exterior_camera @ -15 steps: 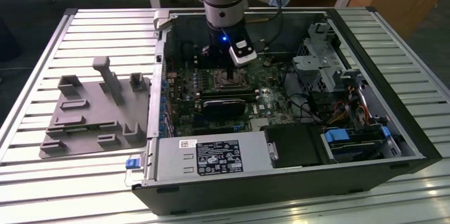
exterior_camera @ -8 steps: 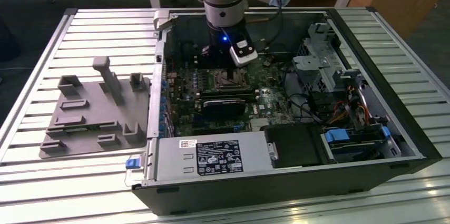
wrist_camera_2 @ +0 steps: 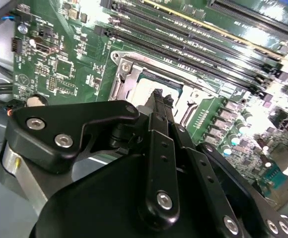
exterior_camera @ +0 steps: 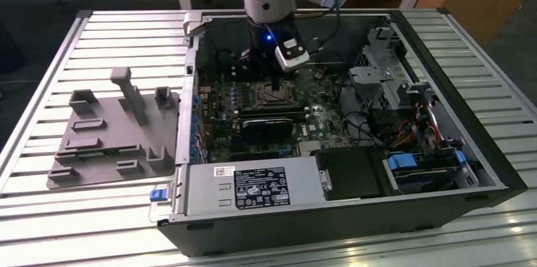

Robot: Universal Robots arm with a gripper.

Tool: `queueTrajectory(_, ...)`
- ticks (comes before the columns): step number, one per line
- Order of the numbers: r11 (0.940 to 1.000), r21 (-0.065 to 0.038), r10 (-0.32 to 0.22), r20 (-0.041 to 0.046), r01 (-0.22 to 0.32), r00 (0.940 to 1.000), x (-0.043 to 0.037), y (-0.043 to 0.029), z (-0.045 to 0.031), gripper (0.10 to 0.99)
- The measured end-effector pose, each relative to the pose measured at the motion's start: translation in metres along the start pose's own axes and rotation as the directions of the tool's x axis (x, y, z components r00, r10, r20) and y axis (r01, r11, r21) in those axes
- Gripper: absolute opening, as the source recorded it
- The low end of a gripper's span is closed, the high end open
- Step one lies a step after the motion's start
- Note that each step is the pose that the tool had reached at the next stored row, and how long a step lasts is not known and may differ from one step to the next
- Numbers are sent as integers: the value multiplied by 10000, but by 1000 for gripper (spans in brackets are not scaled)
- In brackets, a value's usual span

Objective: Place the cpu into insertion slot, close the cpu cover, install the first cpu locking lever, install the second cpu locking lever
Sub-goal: 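Install the first cpu locking lever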

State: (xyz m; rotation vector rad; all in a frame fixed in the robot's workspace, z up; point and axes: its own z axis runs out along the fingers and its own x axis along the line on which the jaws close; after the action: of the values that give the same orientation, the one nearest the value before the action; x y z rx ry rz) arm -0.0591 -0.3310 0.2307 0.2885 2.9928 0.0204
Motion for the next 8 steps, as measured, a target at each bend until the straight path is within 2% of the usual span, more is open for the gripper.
queueTrajectory(5,9999,115,-16,33,16,10000,-9,2,-63,102)
queueTrajectory(8,9999,125,-18,35,17,10000,-9,2,-69,102)
